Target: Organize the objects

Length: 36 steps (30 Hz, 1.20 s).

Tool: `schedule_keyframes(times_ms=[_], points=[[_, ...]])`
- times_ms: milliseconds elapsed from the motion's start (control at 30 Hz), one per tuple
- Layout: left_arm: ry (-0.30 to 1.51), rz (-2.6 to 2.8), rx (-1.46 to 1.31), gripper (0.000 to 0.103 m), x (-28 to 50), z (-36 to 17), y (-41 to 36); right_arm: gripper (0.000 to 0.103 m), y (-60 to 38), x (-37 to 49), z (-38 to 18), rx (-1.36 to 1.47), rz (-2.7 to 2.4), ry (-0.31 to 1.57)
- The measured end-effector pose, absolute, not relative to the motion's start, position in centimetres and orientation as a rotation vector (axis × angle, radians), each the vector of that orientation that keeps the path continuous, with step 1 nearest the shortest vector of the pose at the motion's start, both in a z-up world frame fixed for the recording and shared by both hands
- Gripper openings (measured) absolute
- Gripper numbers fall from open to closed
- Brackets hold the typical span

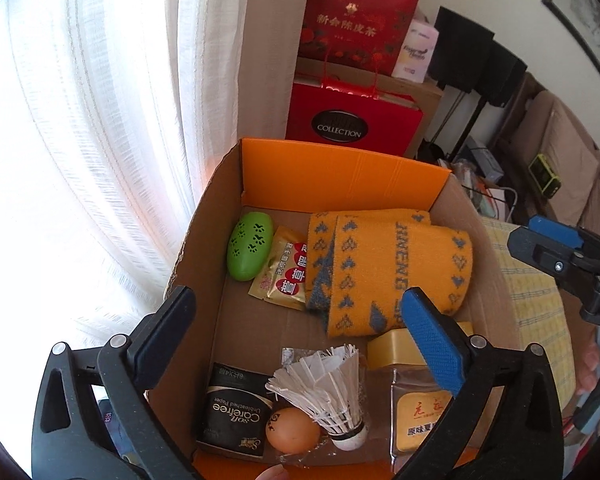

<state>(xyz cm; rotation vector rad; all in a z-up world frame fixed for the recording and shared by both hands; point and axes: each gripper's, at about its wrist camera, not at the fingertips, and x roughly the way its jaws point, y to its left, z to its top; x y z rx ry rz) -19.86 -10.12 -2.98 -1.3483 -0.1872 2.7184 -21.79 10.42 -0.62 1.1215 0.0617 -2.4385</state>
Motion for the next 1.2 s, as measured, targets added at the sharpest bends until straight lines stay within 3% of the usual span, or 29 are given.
schedule_keyframes(times_ms=[133, 167, 333, 833, 1200], points=[[-0.107, 2.735, -1.346, 0.103, -18.7, -2.5, -9.1, 0.095, 12.1, -20.1, -0.3, 1.102, -2.493, 0.071], [-0.079, 2.741, -1.352, 0.103, -18.4, -2.5, -8.8, 0.103, 12.4, -19.8, -0.2, 1.100, -2.505, 0.075], [-0.091, 2.790, -1.269, 0.103, -15.6, -1.4, -8.1, 0.102, 14.3, -17.7, -0.4, 1.090, -2.575, 0.103], [-0.095, 2.860, -1.145, 0.103, -9.7, 0.9, -6.1, 0.102, 18.3, -10.0, -1.0, 1.062, -2.649, -0.048], [-0.050, 2.836, -1.162, 0.103, -5.6, -0.1, -4.1, 0.102, 18.5, -4.1, -1.2, 1.016, -2.741, 0.042]])
